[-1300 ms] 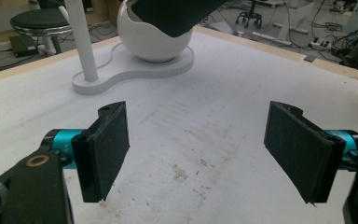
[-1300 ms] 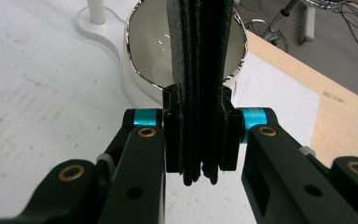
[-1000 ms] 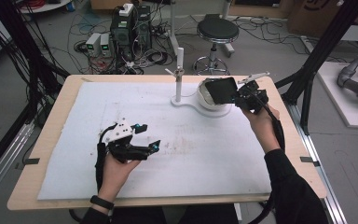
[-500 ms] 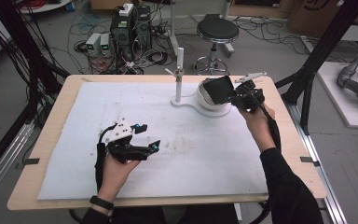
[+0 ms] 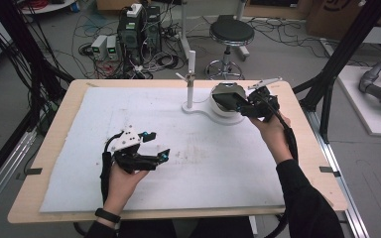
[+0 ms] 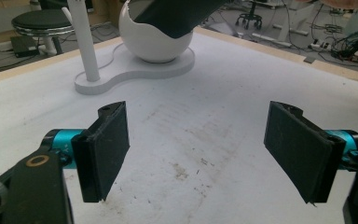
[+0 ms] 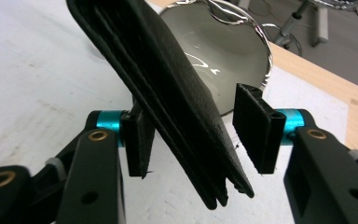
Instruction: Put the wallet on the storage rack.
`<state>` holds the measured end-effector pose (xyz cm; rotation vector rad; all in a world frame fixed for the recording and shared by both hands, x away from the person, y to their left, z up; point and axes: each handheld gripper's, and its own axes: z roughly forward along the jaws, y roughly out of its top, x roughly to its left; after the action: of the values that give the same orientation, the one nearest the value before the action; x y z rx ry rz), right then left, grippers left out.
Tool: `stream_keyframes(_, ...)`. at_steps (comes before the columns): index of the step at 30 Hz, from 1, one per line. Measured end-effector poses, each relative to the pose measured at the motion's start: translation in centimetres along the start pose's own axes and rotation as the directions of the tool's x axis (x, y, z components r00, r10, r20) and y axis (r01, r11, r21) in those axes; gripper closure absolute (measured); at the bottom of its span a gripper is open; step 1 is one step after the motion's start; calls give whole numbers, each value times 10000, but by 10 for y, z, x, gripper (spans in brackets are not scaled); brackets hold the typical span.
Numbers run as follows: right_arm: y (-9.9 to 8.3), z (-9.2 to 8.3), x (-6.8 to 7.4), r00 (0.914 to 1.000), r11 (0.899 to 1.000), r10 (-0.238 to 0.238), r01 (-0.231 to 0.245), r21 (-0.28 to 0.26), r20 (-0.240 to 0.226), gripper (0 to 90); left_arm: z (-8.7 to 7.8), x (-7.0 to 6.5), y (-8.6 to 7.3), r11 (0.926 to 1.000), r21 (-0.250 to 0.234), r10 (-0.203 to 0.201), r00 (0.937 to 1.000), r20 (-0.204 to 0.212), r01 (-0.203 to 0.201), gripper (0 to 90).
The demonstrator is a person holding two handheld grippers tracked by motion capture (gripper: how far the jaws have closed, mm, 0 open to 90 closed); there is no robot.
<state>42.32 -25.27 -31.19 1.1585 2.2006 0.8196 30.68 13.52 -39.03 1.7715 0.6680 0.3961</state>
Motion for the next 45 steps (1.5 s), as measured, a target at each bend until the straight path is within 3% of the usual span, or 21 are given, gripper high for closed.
stream_keyframes(6, -3, -9, 5, 9987, 9992, -329, 320, -241, -381, 451, 0, 0, 0, 10000, 20, 6, 10000, 8, -6, 221)
stream_keyframes(8, -8, -11, 6, 9977, 9983, -183, 146, -565, -654, 449, 0, 0, 0, 10000, 13, 8, 10000, 4, -8, 221)
stream_keyframes(16, -29, -16, 3, 9929, 9947, 269, -381, -955, -1160, 412, 1, 0, 0, 10000, 25, -23, 10000, -24, 23, 221)
stream_keyframes(23, -35, -32, 2, 9918, 9897, 340, -506, -1338, -1235, 395, 1, 0, 0, 10000, 20, -25, 10000, -52, 25, 221)
stream_keyframes(30, -49, -37, 2, 9917, 9854, 453, -642, -1578, -1207, 392, 1, 0, 0, 10000, -6, -10, 10000, -58, 10, 221)
stream_keyframes(39, -78, -53, -3, 9883, 9684, 922, -1175, -2201, -1217, 357, -3, 3, 1, 10000, 15, -8, 9999, -173, 9, 221)
stream_keyframes(45, -104, -58, -7, 9826, 9583, 1429, -1674, -2316, -1190, 315, -12, 9, 1, 9998, -98, -157, 9993, -346, 154, 221)
